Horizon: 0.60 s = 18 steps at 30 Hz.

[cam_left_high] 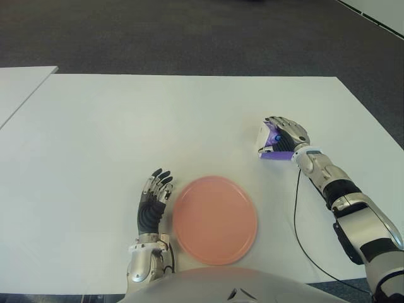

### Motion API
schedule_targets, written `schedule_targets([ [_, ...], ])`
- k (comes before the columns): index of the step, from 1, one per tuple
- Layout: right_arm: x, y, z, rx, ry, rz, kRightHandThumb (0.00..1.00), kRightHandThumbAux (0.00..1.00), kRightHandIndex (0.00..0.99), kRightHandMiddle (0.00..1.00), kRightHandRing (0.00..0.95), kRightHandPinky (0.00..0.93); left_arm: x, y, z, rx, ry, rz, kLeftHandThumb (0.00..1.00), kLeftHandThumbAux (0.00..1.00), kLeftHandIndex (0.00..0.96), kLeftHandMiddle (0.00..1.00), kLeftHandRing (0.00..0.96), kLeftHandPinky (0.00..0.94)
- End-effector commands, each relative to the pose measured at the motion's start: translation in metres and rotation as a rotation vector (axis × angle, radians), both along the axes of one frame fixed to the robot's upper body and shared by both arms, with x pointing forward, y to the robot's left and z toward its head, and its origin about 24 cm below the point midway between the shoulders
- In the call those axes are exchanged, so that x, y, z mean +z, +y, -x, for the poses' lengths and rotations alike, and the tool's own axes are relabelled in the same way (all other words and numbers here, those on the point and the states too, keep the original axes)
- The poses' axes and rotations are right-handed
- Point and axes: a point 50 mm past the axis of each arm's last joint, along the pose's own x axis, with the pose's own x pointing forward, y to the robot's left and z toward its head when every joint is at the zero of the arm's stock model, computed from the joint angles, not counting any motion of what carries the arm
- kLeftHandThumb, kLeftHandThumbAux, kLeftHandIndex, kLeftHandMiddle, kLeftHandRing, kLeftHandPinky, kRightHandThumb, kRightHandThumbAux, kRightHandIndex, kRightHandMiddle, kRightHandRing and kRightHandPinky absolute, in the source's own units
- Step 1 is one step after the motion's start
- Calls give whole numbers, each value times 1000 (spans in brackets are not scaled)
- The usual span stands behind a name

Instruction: Put the tissue paper into the plate.

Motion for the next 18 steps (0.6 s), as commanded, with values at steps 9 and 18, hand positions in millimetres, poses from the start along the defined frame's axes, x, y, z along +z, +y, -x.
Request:
schedule_targets([
  [9,-52,3,28,-28,228,79,322,565,28,57,27,51,-4,0,2,-21,43,31,335,677,160,249,273,264],
  [18,-51,6,24,-40,216,93,331,559,22,62,29,58,-3,0,-2,-25,34,18,296,676,162,239,268,275],
])
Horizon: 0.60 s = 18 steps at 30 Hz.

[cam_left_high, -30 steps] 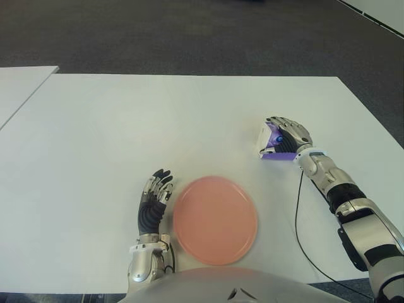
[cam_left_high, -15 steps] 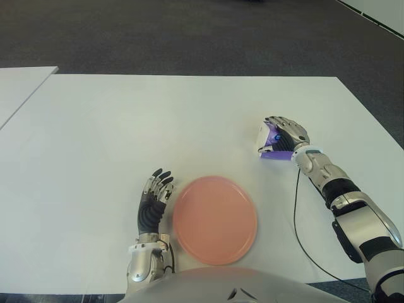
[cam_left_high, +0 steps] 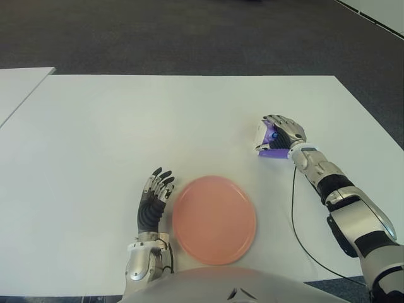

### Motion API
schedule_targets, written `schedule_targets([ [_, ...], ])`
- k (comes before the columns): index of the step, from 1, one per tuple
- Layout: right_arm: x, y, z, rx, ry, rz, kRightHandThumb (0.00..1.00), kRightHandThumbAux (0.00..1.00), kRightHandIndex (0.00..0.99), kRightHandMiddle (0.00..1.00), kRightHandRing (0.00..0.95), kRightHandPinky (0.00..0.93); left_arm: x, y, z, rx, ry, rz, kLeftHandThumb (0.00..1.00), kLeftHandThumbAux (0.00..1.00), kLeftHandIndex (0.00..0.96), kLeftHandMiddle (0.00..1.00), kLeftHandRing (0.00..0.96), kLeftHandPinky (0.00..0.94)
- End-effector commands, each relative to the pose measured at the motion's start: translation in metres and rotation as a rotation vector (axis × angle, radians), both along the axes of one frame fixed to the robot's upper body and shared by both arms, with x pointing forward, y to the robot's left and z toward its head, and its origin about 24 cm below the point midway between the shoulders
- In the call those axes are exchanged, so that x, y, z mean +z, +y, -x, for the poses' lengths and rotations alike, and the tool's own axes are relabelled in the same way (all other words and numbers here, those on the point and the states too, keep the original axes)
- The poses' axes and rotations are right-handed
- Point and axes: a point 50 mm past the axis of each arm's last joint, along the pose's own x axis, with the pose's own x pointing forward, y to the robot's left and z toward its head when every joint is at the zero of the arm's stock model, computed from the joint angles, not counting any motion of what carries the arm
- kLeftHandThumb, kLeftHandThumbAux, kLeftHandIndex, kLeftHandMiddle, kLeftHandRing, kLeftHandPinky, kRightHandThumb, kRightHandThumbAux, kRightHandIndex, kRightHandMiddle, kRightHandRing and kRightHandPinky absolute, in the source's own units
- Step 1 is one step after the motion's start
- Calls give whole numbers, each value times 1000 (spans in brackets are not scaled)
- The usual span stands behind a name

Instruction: Put the tissue paper into the plate.

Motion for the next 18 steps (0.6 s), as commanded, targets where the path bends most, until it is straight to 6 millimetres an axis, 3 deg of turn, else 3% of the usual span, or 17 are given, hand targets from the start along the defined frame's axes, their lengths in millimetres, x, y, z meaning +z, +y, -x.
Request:
schedule_targets([
  [1,-51,-1,31,-24,215,69,332,559,23,64,32,61,-4,-1,0,-5,31,3,296,676,165,240,269,277],
  [4,-51,0,30,-35,207,75,338,558,52,90,59,97,-4,0,0,-9,26,4,295,676,172,244,276,287],
  [8,-49,1,29,-32,156,72,369,555,191,212,175,209,-4,1,-2,-13,16,6,298,676,175,249,283,293],
  [9,-50,2,29,-32,138,73,484,611,276,367,341,356,-4,1,-3,-14,13,7,300,677,180,252,287,296],
  [12,-49,3,30,-10,75,94,628,680,379,565,551,552,-3,2,-3,-16,7,7,305,678,186,254,290,298],
  [18,-47,2,33,22,6,109,694,713,426,663,641,636,-4,4,-3,-15,11,-3,308,671,180,249,286,293],
])
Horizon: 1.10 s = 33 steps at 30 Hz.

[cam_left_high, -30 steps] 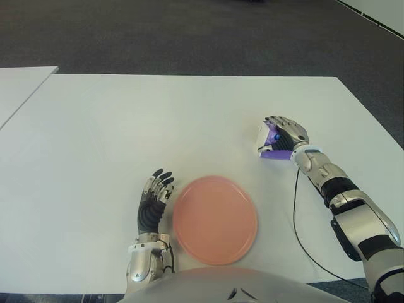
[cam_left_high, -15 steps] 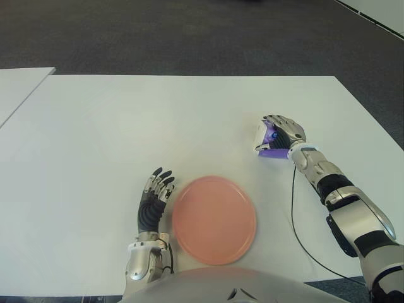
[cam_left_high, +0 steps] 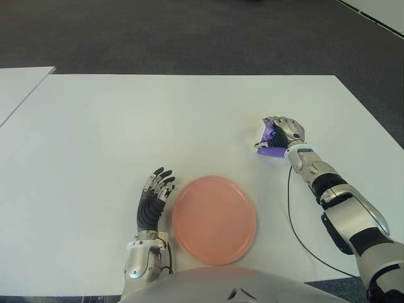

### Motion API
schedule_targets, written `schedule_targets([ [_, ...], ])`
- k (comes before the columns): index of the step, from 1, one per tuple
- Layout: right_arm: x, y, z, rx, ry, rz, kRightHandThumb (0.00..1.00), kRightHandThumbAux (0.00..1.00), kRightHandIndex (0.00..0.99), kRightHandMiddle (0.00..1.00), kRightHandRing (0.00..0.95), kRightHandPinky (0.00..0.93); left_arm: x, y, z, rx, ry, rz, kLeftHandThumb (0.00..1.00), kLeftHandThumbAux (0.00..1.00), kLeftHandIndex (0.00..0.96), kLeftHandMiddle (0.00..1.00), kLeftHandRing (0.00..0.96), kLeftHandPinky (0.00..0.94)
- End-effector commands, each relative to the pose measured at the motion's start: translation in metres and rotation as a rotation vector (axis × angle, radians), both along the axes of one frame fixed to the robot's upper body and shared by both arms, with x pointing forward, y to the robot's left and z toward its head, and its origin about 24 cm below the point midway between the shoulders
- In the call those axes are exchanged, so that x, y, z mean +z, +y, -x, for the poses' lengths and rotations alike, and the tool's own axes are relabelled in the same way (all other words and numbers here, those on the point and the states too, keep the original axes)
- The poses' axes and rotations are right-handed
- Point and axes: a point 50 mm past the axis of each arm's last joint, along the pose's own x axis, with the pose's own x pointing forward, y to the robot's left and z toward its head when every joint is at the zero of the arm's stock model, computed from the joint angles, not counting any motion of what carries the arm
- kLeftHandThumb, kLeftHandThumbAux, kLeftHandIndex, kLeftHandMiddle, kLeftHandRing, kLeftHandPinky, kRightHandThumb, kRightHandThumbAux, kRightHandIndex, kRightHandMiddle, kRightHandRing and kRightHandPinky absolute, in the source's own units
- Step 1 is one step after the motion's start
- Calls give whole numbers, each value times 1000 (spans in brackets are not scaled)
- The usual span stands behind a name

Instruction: Put the tissue paper into the plate.

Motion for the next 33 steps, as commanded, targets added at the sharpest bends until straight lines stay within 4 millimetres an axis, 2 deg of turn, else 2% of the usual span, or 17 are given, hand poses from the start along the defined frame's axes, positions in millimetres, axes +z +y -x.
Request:
schedule_targets([
  [1,-44,-5,33,18,151,57,696,715,427,665,642,636,-6,1,3,-8,34,-3,308,670,177,247,284,290],
  [14,-45,-1,31,-29,149,-17,700,724,433,668,636,606,-6,3,2,-6,32,-27,286,676,167,241,270,266],
  [24,-44,-1,31,-51,106,-28,700,724,434,677,642,623,-6,3,3,0,33,-16,316,683,189,252,278,283],
  [33,-41,0,30,-49,65,-39,699,724,435,685,650,628,-6,5,3,10,31,-26,291,683,178,250,274,262],
])
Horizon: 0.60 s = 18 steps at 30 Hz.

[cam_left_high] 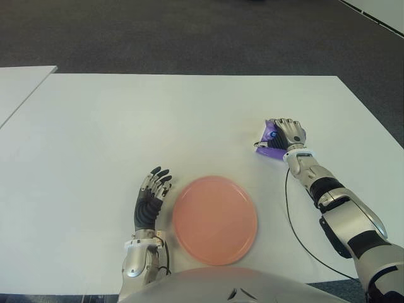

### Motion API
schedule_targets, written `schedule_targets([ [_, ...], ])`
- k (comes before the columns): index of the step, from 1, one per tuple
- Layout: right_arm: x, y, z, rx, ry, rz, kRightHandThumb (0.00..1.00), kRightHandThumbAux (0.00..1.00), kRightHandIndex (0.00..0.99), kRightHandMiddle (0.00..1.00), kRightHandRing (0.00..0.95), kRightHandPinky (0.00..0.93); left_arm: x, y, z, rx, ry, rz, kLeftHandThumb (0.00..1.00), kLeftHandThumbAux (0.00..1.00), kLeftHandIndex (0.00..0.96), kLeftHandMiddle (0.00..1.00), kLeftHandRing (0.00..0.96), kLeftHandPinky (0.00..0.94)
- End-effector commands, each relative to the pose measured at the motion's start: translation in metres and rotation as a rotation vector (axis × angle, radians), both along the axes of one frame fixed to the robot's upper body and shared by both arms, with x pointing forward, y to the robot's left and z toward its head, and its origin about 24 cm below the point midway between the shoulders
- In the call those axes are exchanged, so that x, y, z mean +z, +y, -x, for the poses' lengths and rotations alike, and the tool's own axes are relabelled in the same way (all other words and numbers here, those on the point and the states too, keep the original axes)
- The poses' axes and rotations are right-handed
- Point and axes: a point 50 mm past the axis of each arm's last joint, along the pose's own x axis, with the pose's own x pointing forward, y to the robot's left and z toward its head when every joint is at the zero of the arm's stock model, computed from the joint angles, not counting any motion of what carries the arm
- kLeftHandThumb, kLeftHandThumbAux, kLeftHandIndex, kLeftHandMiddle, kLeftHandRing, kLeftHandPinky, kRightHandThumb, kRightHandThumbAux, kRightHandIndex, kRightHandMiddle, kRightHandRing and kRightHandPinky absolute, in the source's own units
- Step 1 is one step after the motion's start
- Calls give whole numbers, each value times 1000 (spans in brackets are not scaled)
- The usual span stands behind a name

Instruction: Put the tissue paper into the plate.

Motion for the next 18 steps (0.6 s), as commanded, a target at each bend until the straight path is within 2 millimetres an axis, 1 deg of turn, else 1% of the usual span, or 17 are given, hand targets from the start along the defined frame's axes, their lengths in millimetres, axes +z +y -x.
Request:
schedule_targets([
  [1,-38,-1,25,-12,144,12,699,724,435,686,651,629,-6,0,3,-1,34,-2,289,683,178,248,272,260],
  [6,-35,-2,24,-14,117,18,699,723,435,689,655,628,-7,0,4,6,43,-5,281,687,176,239,258,249],
  [13,-27,-5,20,-22,66,13,701,723,435,689,654,628,-8,-1,5,13,48,3,313,682,173,250,265,266],
  [15,-19,-7,16,-24,45,6,701,722,436,691,655,631,-8,-1,5,17,49,6,323,680,174,252,265,264],
  [18,6,-16,2,-61,-26,-33,702,721,437,695,658,626,-8,-2,7,32,59,8,335,684,182,257,267,267],
])
